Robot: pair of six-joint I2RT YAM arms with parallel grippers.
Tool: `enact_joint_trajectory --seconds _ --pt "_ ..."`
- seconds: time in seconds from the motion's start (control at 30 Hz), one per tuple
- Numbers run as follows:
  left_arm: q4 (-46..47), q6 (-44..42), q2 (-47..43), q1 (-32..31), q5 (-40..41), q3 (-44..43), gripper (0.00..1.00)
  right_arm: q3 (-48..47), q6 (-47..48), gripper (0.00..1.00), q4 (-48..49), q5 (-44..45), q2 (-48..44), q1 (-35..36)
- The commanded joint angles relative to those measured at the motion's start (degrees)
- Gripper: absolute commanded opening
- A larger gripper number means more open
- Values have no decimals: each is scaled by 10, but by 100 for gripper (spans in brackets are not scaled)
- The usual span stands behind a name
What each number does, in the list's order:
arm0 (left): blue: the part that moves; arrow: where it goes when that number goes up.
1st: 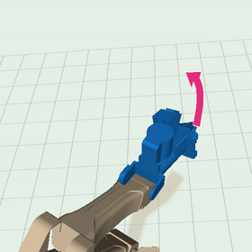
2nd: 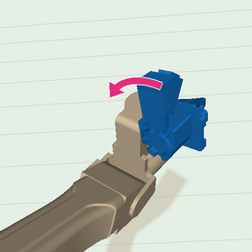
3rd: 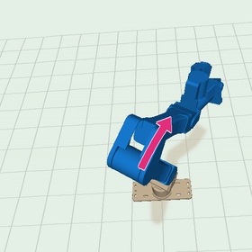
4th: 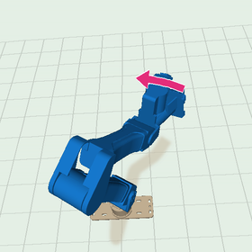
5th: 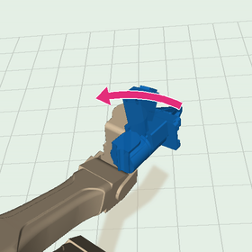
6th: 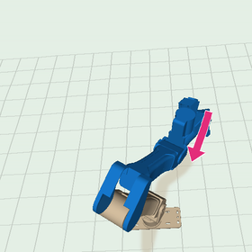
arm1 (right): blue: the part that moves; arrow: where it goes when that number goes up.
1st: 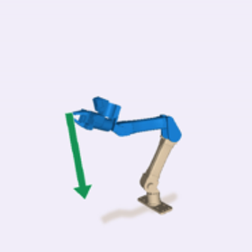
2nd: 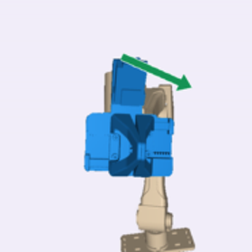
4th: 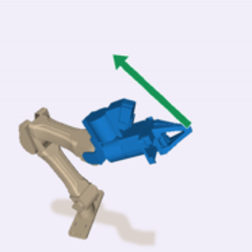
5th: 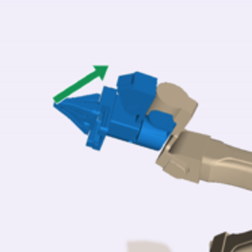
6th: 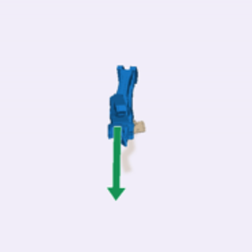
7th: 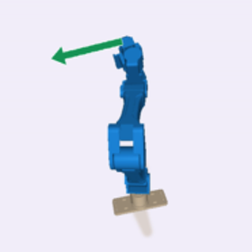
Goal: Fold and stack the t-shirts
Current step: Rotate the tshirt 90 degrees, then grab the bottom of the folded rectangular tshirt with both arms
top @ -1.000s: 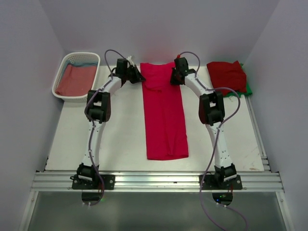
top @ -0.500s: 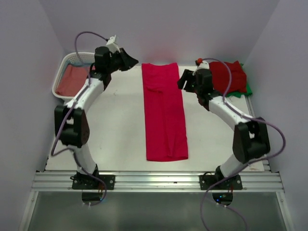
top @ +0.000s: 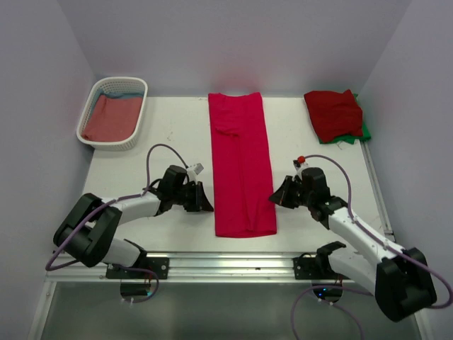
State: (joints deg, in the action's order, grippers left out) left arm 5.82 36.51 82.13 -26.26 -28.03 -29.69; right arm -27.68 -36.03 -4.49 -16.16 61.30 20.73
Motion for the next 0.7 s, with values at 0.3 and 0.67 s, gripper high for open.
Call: enact_joint_trajectory --seconds 0.3,0.67 --pt "-56 79 -233 -51 -29 106 41 78 -78 58 -242 -70 -281 1" --pt "-43 124 -158 -98 -8 162 45 103 -75 49 -272 -50 -190 1"
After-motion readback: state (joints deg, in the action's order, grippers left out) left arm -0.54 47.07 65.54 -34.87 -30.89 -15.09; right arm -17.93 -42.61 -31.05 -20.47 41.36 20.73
